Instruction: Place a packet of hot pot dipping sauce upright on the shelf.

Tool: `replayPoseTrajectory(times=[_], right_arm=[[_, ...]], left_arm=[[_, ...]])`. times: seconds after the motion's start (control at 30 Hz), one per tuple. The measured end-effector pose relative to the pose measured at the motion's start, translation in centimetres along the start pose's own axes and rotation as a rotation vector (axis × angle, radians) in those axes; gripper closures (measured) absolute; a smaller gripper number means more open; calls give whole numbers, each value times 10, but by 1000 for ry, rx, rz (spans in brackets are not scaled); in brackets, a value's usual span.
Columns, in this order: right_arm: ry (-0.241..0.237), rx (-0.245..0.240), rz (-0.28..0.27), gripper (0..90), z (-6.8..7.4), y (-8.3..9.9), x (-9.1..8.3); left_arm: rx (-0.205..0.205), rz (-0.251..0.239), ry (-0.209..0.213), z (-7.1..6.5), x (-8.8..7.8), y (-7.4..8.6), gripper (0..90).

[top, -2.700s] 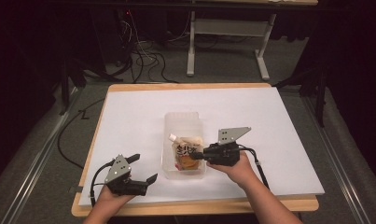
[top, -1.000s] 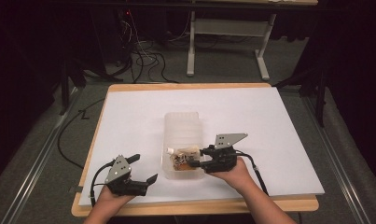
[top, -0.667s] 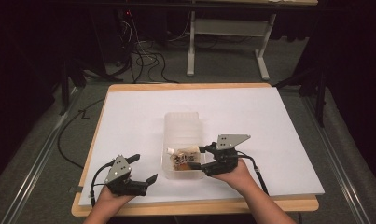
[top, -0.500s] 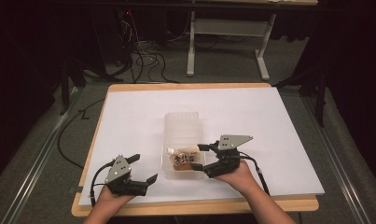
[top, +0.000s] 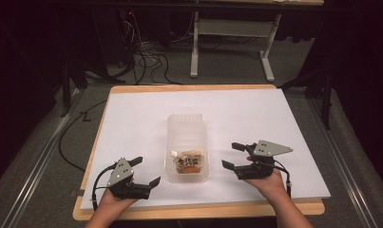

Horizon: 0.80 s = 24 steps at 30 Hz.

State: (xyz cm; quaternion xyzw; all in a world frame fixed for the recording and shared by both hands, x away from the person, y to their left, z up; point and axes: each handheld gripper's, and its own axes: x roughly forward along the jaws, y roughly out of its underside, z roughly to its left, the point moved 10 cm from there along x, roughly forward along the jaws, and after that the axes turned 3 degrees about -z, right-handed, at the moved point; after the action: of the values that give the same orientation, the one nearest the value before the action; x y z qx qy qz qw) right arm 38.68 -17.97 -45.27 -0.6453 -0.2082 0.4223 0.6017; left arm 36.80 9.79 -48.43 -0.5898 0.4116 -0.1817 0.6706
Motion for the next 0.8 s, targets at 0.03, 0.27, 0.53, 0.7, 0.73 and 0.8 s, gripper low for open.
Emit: replayPoseTrajectory(times=[0.03, 0.27, 0.53, 0.7, 0.73, 0.8], right_arm=[[20, -2, 3, 218, -3, 2, -4], [136, 25, 25, 190, -23, 21, -36], [248, 55, 27, 181, -35, 36, -65], [305, 74, 27, 189, -44, 45, -76], [315, 81, 20, 192, -46, 45, -76], [326, 102, 9, 192, -50, 46, -77]], left_arm=[[0, 0, 1, 0, 0, 0, 61], [0, -2, -2, 0, -1, -1, 61], [2, -4, -10, 1, -1, -1, 61], [-4, -1, -22, 4, 0, 0, 61], [-2, -2, -25, 5, 1, 0, 61], [-4, -2, -26, 5, 1, 0, 62]])
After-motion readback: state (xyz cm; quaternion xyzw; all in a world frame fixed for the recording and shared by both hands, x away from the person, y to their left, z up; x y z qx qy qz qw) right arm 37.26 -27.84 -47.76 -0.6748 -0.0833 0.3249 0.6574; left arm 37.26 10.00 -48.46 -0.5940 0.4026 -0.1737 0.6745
